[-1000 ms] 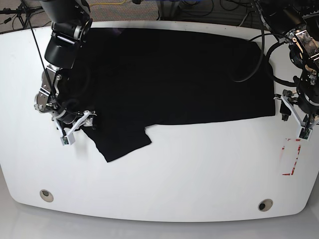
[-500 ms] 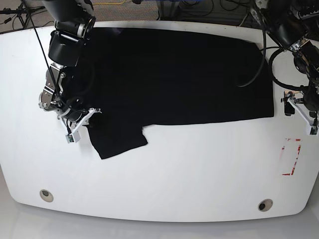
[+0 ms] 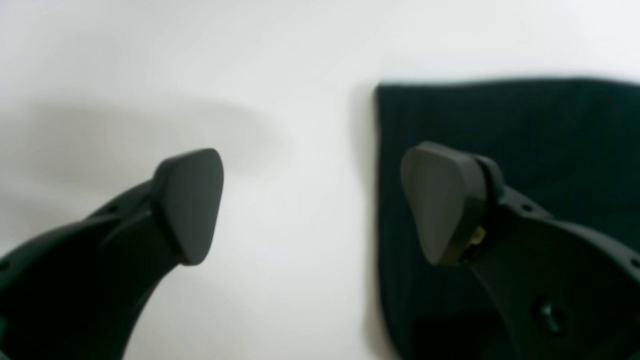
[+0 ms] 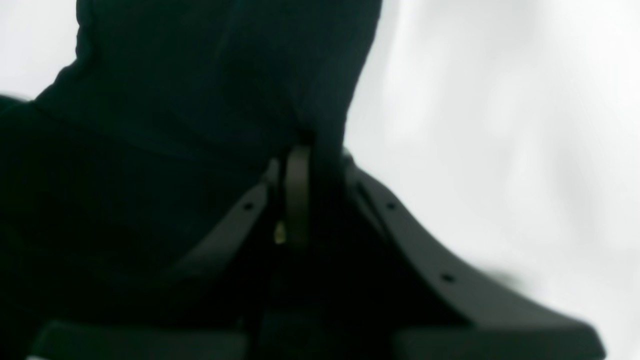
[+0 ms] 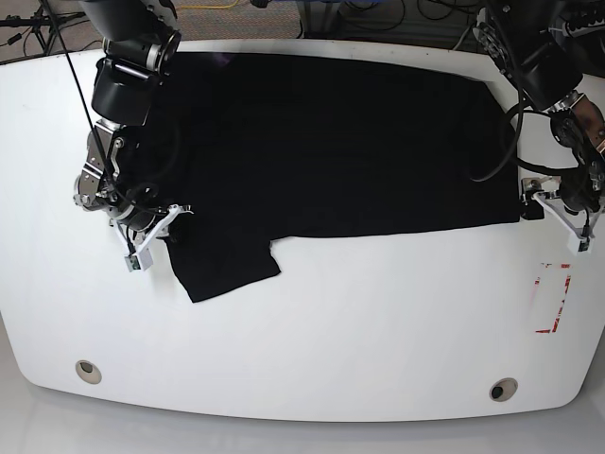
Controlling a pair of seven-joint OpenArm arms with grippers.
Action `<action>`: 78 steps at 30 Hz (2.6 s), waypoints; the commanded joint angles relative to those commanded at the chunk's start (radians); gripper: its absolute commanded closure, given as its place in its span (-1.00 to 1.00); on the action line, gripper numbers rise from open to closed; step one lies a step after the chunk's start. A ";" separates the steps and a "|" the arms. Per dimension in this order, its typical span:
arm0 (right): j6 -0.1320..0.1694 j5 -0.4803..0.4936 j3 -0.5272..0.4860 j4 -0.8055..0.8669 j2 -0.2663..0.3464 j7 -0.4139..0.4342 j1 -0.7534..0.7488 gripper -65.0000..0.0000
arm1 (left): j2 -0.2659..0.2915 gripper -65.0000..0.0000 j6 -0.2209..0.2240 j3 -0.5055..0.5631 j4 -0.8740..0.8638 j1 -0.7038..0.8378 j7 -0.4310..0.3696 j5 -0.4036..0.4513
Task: Fold the T-shirt properly
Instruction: 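Move both grippers along the shirt edges and grasp them, then fold the held shirt edge with both grippers over the shirt body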
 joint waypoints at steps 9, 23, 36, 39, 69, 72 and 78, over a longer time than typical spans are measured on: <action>0.000 0.000 0.000 0.000 -0.002 0.000 0.000 0.81 | 0.000 -0.73 0.000 0.066 -0.083 -0.017 -0.008 -0.095; 0.000 0.003 0.000 0.000 -0.002 0.000 0.000 0.81 | 0.023 -0.73 0.005 0.129 -0.123 -0.021 -0.017 -0.137; 0.000 0.005 0.000 0.000 -0.002 0.000 -0.002 0.82 | 0.029 -0.45 0.005 0.167 -0.124 -0.020 -0.034 -0.137; 0.000 0.005 0.000 0.002 -0.002 0.000 -0.002 0.82 | 0.029 0.00 0.005 0.167 -0.123 -0.020 -0.034 -0.140; 0.000 0.002 0.008 0.509 0.005 -0.295 -0.087 1.00 | 0.060 1.00 -0.002 0.169 0.259 0.058 0.081 -0.304; 0.000 0.003 0.008 0.585 0.005 -0.328 -0.126 1.00 | 0.037 1.00 -0.002 0.170 0.273 0.080 0.080 -0.305; 0.000 0.006 0.011 0.694 0.005 -0.377 -0.195 1.00 | 0.035 1.00 -0.002 0.167 0.270 0.087 0.080 -0.305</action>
